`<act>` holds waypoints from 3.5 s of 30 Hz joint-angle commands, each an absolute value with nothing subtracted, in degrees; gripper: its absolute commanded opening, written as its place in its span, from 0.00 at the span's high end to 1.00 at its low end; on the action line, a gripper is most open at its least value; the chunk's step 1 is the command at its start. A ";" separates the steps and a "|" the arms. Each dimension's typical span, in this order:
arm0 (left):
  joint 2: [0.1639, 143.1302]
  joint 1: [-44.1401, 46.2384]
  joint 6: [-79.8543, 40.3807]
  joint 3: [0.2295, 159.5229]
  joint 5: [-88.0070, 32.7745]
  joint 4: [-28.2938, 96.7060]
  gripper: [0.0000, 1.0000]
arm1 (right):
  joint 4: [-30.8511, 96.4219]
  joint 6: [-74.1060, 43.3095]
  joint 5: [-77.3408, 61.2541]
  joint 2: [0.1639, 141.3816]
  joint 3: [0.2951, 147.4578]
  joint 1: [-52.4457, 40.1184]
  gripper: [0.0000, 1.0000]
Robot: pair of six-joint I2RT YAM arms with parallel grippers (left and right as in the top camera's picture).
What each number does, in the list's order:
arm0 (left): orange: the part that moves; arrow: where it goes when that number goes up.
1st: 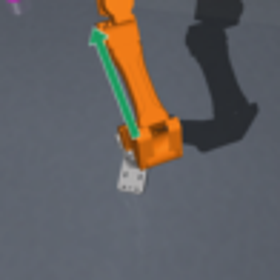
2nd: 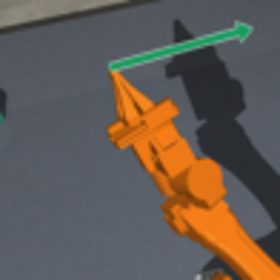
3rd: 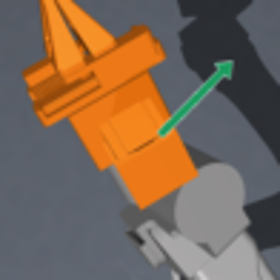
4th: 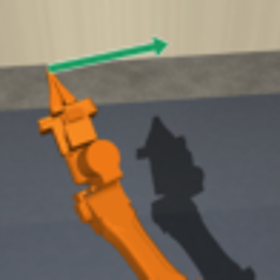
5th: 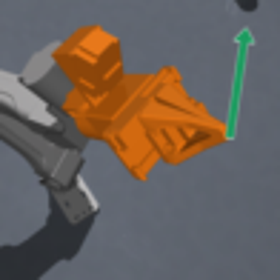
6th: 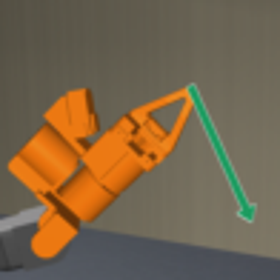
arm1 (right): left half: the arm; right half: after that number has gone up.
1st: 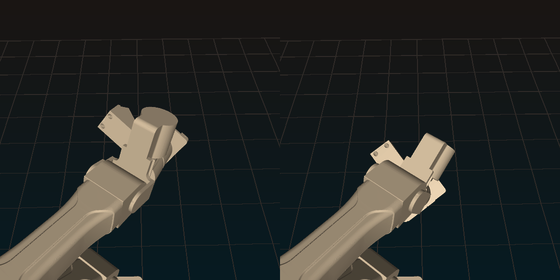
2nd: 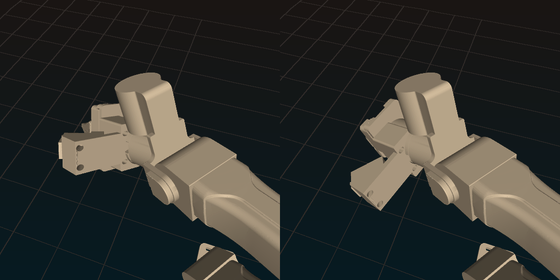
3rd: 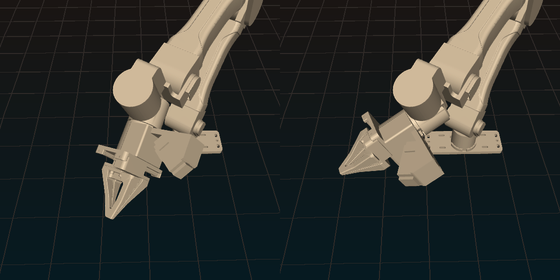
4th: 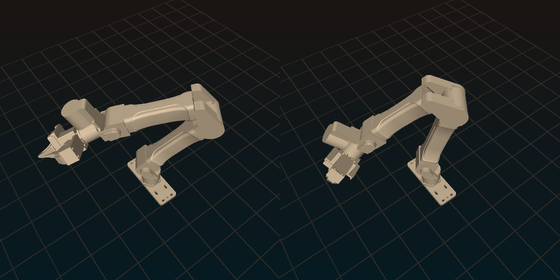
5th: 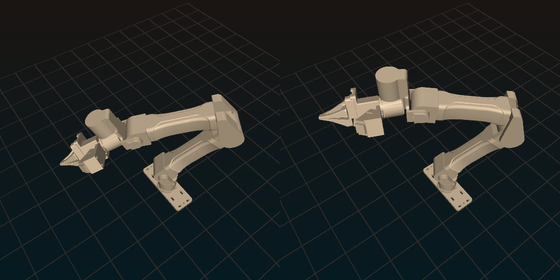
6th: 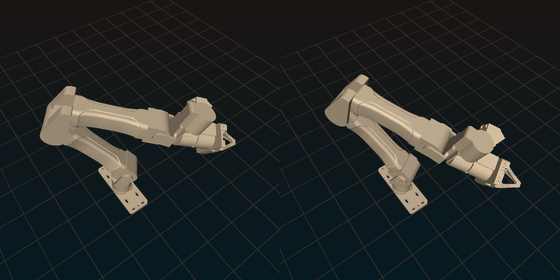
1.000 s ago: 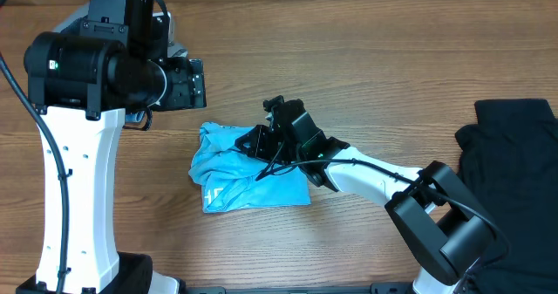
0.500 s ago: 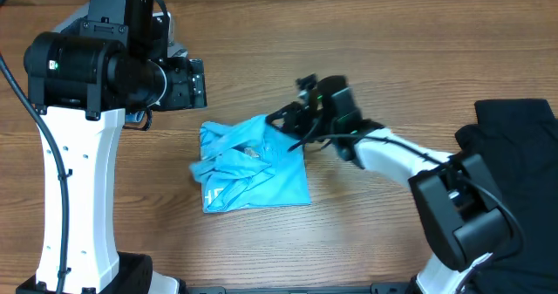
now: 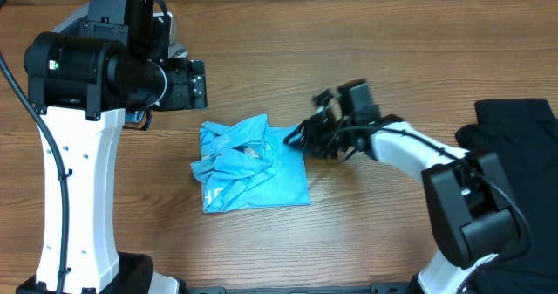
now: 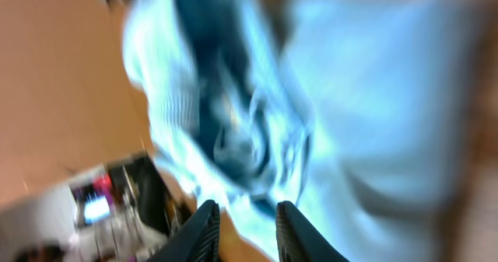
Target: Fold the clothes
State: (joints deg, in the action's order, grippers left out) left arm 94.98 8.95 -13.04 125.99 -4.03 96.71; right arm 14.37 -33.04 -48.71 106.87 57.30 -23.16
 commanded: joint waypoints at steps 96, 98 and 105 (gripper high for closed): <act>93.97 -5.23 -11.94 127.28 -7.05 96.77 0.01 | 41.23 -25.65 -3.27 103.22 77.76 -50.04 0.96; 93.97 -5.23 -11.90 127.28 -7.05 96.77 0.00 | 45.21 -25.69 -2.07 103.22 77.73 -49.23 0.96; 94.00 -5.23 -11.53 127.28 -7.05 96.66 0.00 | 53.39 -26.63 0.19 103.22 77.62 -45.82 0.62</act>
